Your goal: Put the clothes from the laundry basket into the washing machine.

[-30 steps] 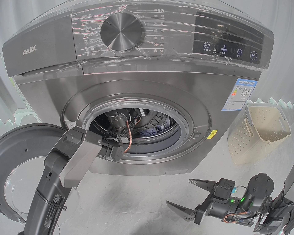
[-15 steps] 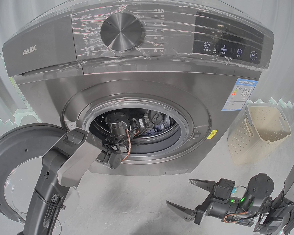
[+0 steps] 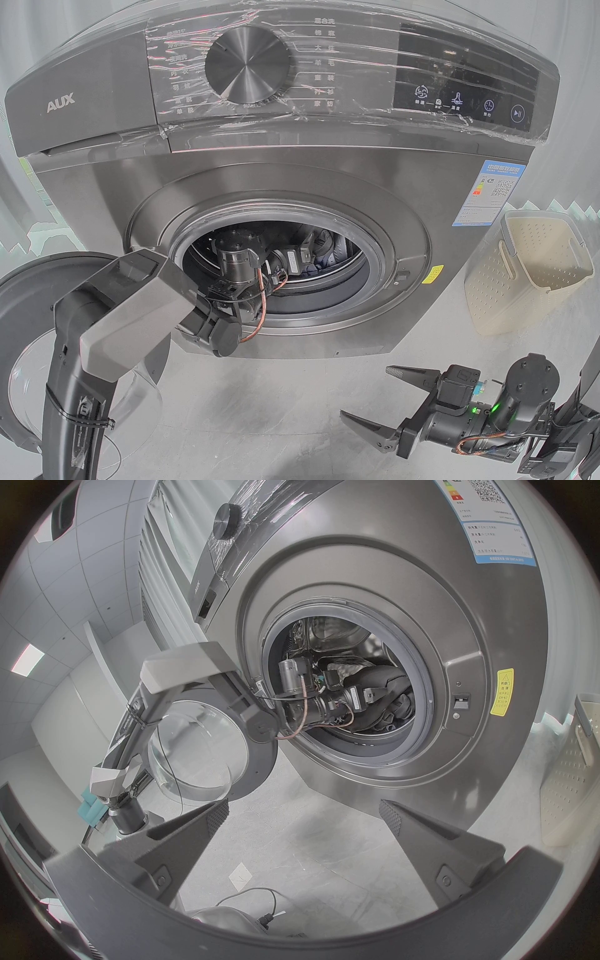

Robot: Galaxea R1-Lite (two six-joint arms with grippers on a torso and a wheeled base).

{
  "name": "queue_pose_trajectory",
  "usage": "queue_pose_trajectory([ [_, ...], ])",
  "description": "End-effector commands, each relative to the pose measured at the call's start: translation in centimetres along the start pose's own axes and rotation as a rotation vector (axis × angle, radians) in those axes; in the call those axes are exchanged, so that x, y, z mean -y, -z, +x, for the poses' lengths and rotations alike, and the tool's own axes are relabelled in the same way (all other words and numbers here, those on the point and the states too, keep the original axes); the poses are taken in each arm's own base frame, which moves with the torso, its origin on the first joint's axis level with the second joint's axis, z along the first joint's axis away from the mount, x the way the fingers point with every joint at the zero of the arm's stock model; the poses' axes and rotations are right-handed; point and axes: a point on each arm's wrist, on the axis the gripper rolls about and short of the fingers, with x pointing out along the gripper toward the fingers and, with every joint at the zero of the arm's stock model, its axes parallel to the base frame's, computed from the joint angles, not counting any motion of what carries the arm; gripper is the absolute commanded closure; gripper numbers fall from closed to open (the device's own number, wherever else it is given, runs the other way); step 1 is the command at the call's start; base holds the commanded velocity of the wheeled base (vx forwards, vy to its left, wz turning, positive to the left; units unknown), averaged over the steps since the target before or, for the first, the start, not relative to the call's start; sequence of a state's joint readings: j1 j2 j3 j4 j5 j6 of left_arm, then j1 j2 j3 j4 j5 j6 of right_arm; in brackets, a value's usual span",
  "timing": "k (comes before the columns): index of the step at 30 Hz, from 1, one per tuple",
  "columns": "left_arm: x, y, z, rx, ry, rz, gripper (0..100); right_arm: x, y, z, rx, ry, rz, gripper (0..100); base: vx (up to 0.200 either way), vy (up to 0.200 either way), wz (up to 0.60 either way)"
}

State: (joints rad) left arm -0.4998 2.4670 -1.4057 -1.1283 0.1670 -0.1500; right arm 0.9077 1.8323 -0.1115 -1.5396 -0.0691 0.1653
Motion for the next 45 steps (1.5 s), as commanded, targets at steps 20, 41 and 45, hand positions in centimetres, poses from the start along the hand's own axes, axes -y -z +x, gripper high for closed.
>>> queue_pose_trajectory([
  [20,5.1,-4.3,-21.1,-0.243,0.313,0.052,0,0.9,-2.1,-4.2,0.110,0.041,0.010,0,0.000,0.000,0.00],
  [41,-1.4,-9.6,-34.7,-0.039,0.180,0.046,0,4.0,-4.8,-9.9,0.269,0.333,0.006,0,-0.029,0.000,0.00],
  [45,-2.6,-10.7,-35.5,0.037,0.111,0.077,0,4.6,-4.7,-11.3,0.261,0.425,0.000,0,-0.200,0.000,0.00],
])
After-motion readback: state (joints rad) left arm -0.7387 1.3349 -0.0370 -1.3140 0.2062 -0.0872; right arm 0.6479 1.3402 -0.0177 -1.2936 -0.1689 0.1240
